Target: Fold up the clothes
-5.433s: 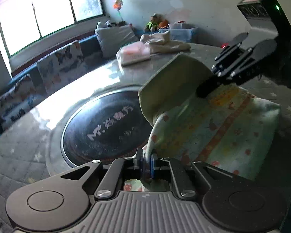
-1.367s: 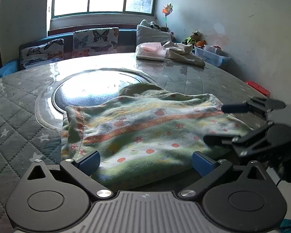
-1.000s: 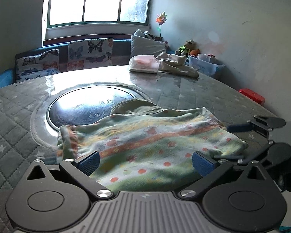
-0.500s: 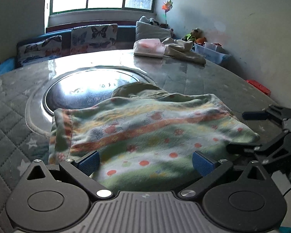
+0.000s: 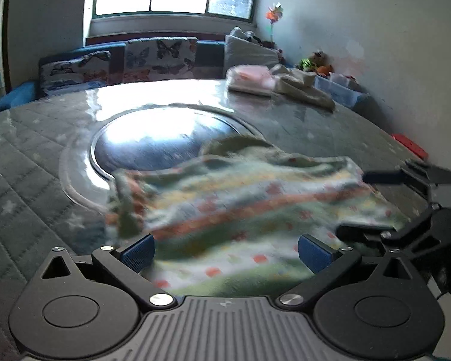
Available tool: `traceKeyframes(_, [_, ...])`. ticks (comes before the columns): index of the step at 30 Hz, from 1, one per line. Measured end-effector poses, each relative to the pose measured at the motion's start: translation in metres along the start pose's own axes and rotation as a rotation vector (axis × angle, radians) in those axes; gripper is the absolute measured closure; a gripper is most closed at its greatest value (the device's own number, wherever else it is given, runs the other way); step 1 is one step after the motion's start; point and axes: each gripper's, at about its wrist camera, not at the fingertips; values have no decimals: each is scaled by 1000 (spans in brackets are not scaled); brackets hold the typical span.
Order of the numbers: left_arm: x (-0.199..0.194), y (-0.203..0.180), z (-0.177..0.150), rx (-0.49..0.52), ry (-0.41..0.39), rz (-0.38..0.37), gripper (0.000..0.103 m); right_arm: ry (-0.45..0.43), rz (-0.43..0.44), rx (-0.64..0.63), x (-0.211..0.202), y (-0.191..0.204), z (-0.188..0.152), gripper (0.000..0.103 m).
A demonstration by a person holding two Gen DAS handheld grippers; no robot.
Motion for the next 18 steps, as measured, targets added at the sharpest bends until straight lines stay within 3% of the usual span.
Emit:
traceKeyframes(6, [7,19,29,-39,-46,-27,0,-7,-11,-5,-1,-2,4,0])
traceKeyframes(12, [37,41,36,-103,45,-47,0,6,-4,-3,2,0,3,0])
traceKeyframes(18, [31,48,42,-141,31,-44,0,-3,1,-23,0,-3,16,0])
Point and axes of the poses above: each gripper's, at about its wrist camera, not at the fingertips, and x roughly the way its jaws point, y to its left, z to its top, and after that the axes turned 6 degrees about y, right-handed
